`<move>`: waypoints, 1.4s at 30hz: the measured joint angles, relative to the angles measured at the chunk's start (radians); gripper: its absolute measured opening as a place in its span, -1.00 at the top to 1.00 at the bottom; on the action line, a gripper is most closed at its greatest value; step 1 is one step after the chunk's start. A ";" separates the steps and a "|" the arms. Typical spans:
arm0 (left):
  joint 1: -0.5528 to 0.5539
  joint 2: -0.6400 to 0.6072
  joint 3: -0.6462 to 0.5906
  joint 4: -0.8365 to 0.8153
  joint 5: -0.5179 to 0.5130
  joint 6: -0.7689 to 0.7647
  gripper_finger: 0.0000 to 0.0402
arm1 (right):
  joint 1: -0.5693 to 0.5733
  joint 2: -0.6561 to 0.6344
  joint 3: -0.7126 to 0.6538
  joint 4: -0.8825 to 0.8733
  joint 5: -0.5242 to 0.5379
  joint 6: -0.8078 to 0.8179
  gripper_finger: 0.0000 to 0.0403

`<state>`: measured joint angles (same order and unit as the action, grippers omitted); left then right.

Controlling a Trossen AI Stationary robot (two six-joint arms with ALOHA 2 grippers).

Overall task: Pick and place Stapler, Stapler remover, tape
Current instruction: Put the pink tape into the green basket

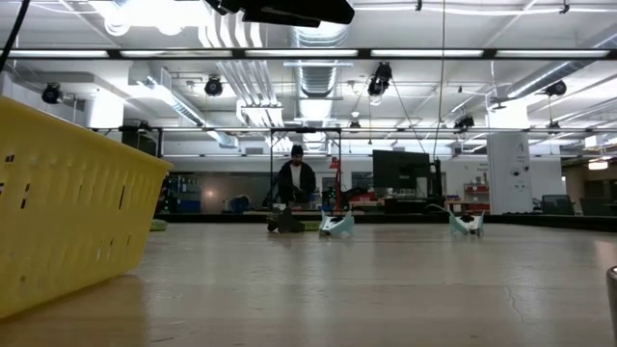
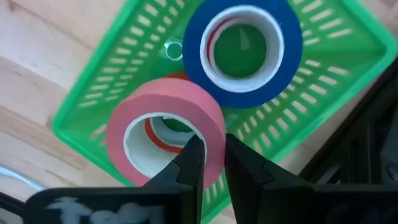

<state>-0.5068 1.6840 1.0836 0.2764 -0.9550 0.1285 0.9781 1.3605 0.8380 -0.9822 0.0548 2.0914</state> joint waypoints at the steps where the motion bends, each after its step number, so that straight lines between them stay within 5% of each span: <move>1: 0.000 0.000 0.000 0.000 0.000 0.000 -0.90 | 0.001 0.001 -0.005 0.007 -0.001 0.000 0.77; 42: 0.001 0.000 0.000 0.000 0.000 0.003 -0.90 | -0.001 0.001 0.026 0.008 -0.051 -0.004 0.78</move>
<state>-0.5060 1.6840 1.0836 0.2764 -0.9552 0.1310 0.9771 1.3613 0.8637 -0.9745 0.0040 2.0876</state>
